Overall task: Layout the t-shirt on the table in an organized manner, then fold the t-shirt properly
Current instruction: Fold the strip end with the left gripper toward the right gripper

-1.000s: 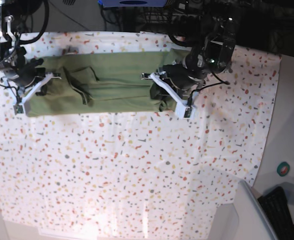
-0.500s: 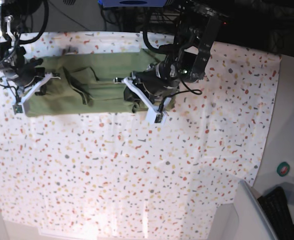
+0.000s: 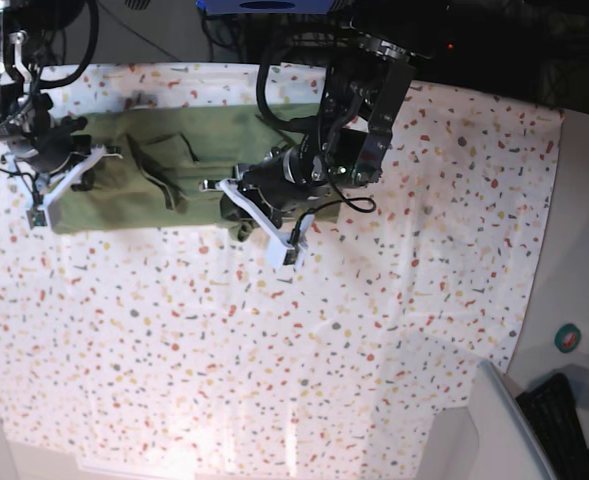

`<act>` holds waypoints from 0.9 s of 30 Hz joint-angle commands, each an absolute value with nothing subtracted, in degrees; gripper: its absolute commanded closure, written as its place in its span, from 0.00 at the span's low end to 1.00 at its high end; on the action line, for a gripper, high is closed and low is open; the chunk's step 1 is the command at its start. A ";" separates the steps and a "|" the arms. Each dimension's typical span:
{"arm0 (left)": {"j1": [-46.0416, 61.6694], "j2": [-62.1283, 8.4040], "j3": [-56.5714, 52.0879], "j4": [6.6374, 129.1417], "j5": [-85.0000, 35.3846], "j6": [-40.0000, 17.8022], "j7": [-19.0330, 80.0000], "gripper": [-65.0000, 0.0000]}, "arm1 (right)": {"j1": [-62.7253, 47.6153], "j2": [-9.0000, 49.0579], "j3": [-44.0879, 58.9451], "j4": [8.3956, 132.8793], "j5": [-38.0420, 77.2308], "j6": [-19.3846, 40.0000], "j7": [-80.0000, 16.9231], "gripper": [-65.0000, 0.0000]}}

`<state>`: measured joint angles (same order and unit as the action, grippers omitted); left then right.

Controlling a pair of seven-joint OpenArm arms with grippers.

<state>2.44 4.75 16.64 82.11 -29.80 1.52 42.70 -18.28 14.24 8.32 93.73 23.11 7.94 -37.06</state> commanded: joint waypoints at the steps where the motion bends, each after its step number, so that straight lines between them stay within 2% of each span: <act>1: 1.63 5.58 17.80 82.95 -30.29 1.01 41.80 1.00 | -17.89 14.90 8.75 94.64 23.34 8.04 -36.00 1.00; 5: 1.63 5.58 20.35 82.86 -30.11 1.01 41.63 1.00 | -17.89 14.90 8.75 94.64 23.34 8.04 -36.00 1.00; 27: 1.80 5.58 19.91 82.86 -30.20 1.01 41.45 1.00 | -17.89 14.81 8.75 94.64 23.34 8.04 -36.00 1.00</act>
